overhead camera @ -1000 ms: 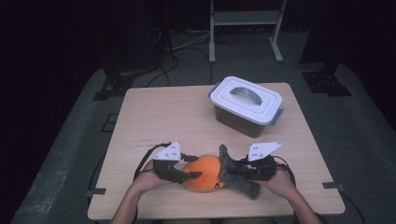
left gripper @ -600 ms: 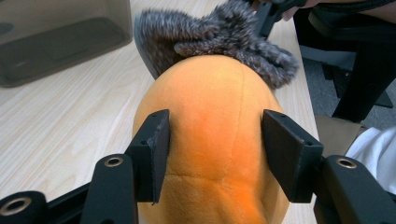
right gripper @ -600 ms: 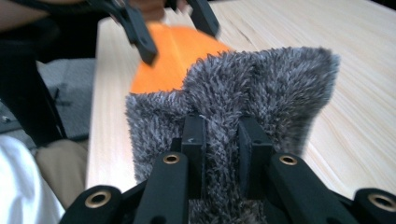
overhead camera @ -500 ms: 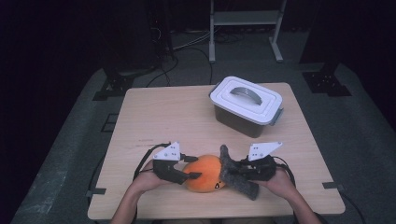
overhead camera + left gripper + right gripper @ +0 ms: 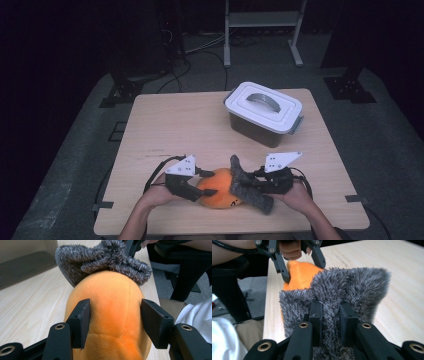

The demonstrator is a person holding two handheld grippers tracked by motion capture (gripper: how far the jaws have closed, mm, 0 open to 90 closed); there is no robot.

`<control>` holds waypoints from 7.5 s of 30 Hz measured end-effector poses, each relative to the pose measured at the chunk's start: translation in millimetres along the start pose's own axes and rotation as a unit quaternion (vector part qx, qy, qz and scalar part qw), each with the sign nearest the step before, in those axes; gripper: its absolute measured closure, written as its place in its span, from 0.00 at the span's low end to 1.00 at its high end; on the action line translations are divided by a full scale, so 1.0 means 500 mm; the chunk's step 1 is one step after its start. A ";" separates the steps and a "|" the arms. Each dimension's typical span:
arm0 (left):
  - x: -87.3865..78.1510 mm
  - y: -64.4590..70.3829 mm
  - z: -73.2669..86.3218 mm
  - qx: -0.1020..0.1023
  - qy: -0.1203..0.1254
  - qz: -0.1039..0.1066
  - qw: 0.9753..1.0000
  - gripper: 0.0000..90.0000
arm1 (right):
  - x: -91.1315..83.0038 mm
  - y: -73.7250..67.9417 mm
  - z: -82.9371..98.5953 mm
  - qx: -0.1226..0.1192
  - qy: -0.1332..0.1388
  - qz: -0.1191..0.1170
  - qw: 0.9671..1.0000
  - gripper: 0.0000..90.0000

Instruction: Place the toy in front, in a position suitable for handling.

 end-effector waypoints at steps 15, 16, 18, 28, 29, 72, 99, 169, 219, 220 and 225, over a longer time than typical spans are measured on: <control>0.004 0.007 -0.003 -0.002 -0.001 0.011 1.000 0.46 | -0.016 -0.012 -0.027 -0.021 0.024 0.003 0.999 0.82; 0.003 0.007 -0.003 -0.002 -0.002 0.011 1.000 0.46 | -0.009 -0.014 -0.025 -0.023 0.017 0.002 1.000 0.82; 0.003 0.006 -0.002 -0.001 -0.001 0.012 1.000 0.46 | 0.003 -0.014 -0.011 -0.024 0.000 -0.001 1.000 0.82; 0.003 0.007 -0.002 -0.001 0.000 0.014 1.000 0.46 | -0.017 -0.003 0.004 -0.018 -0.012 0.009 1.000 0.82; 0.004 0.009 -0.002 0.000 0.000 0.016 1.000 0.46 | -0.018 -0.006 -0.006 -0.018 -0.001 0.006 1.000 0.82; 0.040 -0.015 -0.007 -0.050 0.004 -0.025 0.998 0.26 | -0.008 -0.007 -0.035 -0.021 0.019 0.003 1.000 0.82; 0.029 -0.012 -0.010 -0.011 -0.007 -0.041 0.999 0.52 | -0.011 0.001 0.011 -0.018 -0.033 -0.018 0.999 0.82; 0.036 -0.033 0.016 -0.051 -0.034 -0.048 0.997 0.28 | 0.022 -0.004 0.007 -0.023 -0.028 -0.006 0.999 0.82; 0.015 -0.052 0.035 -0.068 -0.022 -0.059 0.996 0.25 | 0.022 0.028 0.045 0.001 -0.073 0.021 0.997 0.81; 0.014 -0.053 0.036 -0.069 -0.022 -0.058 0.996 0.25 | 0.020 0.030 0.043 -0.001 -0.071 0.025 0.997 0.81; 0.018 -0.052 0.037 -0.071 -0.017 -0.056 0.996 0.24 | 0.016 0.009 0.002 -0.011 -0.020 0.018 1.000 0.82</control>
Point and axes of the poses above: each handheld gripper's, and its own axes: x roughly forward along the jaws, z roughly out of its underside, y roughly to its right, the point moved 7 cm from there along x, roughly forward along the jaws, and after that the axes turned 1 degree about z, right-handed, at the moved point
